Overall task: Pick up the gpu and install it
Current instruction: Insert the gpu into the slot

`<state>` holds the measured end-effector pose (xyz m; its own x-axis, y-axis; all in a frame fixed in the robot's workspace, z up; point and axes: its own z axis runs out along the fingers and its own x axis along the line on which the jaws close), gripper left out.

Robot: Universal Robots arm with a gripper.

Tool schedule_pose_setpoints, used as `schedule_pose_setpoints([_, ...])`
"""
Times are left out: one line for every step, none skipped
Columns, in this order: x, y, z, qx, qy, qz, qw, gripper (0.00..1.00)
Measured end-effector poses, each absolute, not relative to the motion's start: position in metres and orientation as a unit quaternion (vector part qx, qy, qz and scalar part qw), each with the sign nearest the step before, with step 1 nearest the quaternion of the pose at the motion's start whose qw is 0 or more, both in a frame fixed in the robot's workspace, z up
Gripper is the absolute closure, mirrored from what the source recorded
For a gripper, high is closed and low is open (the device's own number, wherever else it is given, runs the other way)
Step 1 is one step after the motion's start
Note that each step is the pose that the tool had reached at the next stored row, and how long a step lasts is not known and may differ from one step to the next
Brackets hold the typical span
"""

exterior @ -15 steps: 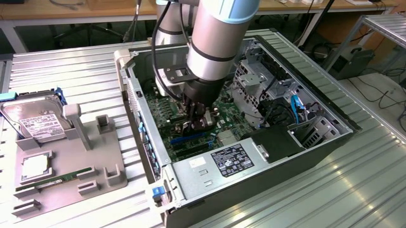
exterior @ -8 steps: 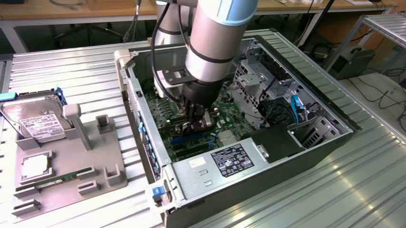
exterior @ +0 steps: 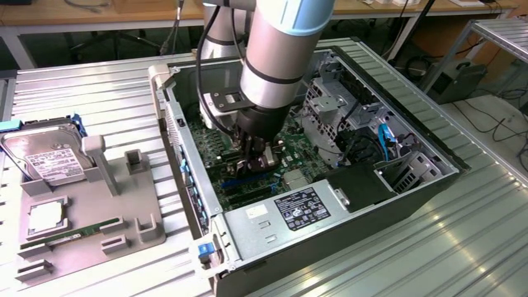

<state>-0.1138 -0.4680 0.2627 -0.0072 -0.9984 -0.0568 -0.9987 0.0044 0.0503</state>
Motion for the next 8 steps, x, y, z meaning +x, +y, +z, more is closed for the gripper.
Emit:
schedule_pose_setpoints([-0.1138, -0.4679, 0.2623, -0.705, 0.709, 0.038, 0.002, 0.74])
schedule_pose_setpoints([-0.1137, -0.4678, 0.2617, -0.705, 0.709, 0.038, 0.003, 0.74])
schedule_pose_setpoints([-0.1138, -0.4679, 0.2611, -0.705, 0.709, 0.038, 0.003, 0.74])
schedule_pose_setpoints([-0.1138, -0.4679, 0.2607, -0.705, 0.709, 0.038, 0.003, 0.74])
schedule_pose_setpoints([-0.1138, -0.4679, 0.2603, -0.705, 0.709, 0.038, 0.002, 0.74])
schedule_pose_setpoints([-0.1138, -0.4679, 0.2600, -0.705, 0.709, 0.038, 0.002, 0.74])
schedule_pose_setpoints([-0.1138, -0.4679, 0.2596, -0.705, 0.709, 0.038, 0.002, 0.74])
schedule_pose_setpoints([-0.1138, -0.4679, 0.2593, -0.705, 0.709, 0.038, 0.002, 0.74])
